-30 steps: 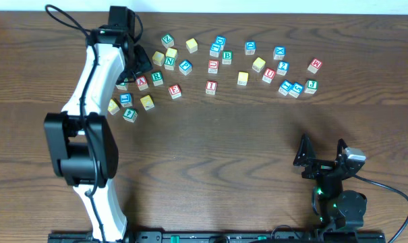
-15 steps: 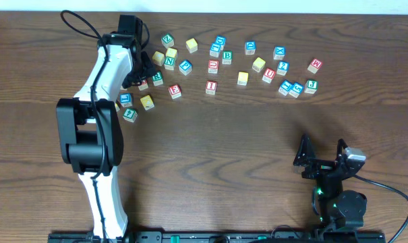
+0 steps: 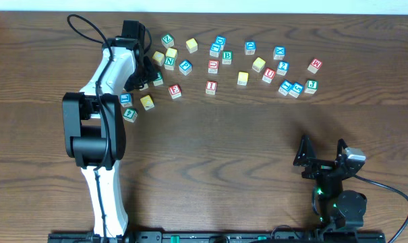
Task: Spell out AI2
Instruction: 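Lower the left gripper and close it on the red A block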
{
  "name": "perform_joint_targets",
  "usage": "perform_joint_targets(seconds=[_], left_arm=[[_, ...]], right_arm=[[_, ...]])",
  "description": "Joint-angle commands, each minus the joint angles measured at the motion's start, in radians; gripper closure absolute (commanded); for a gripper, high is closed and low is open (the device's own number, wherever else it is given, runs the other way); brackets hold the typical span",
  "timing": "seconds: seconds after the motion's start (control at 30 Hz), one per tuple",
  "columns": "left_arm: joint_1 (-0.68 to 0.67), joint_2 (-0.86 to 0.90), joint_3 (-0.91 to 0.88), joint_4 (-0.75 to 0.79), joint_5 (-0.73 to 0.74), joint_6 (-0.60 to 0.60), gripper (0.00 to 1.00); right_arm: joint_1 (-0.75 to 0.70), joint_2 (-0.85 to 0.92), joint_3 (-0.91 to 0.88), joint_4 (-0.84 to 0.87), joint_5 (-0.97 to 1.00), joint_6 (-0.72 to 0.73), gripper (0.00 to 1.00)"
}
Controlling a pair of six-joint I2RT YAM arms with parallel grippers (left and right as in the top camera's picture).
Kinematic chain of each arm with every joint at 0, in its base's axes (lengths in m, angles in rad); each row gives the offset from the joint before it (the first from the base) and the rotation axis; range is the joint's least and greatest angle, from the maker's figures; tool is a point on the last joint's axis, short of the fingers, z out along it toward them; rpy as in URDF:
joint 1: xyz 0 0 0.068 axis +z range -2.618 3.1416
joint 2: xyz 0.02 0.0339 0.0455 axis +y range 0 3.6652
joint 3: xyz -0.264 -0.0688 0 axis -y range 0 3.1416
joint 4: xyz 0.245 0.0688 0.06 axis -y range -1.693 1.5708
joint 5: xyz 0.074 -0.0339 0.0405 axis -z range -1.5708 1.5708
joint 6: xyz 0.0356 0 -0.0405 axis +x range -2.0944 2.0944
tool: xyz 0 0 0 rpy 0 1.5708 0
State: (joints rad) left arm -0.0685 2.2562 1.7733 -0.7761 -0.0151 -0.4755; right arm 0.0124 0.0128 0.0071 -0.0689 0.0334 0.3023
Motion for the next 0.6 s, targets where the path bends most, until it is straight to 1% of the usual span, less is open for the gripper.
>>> perform_joint_targets(seconds=[0.0,0.23,0.33,0.57], left_arm=[[-0.003,0.013,0.01,0.001,-0.028,-0.016,0.45],[-0.003,0.013,-0.011,0.006,-0.031,-0.017,0.5],[-0.003,0.013,-0.011,0.014,-0.031,-0.017,0.59],[-0.003,0.013,-0.011,0.008,-0.031,-0.017,0.66]], right_arm=[[-0.011,-0.002,-0.002,-0.003,0.001,-0.012,0.01],[-0.011,-0.002,-0.002,-0.003,0.001,-0.012,0.01],[-0.011,-0.002,-0.002,-0.003,0.001,-0.012,0.01],[-0.011,-0.002,-0.002,-0.003,0.001,-0.011,0.01]])
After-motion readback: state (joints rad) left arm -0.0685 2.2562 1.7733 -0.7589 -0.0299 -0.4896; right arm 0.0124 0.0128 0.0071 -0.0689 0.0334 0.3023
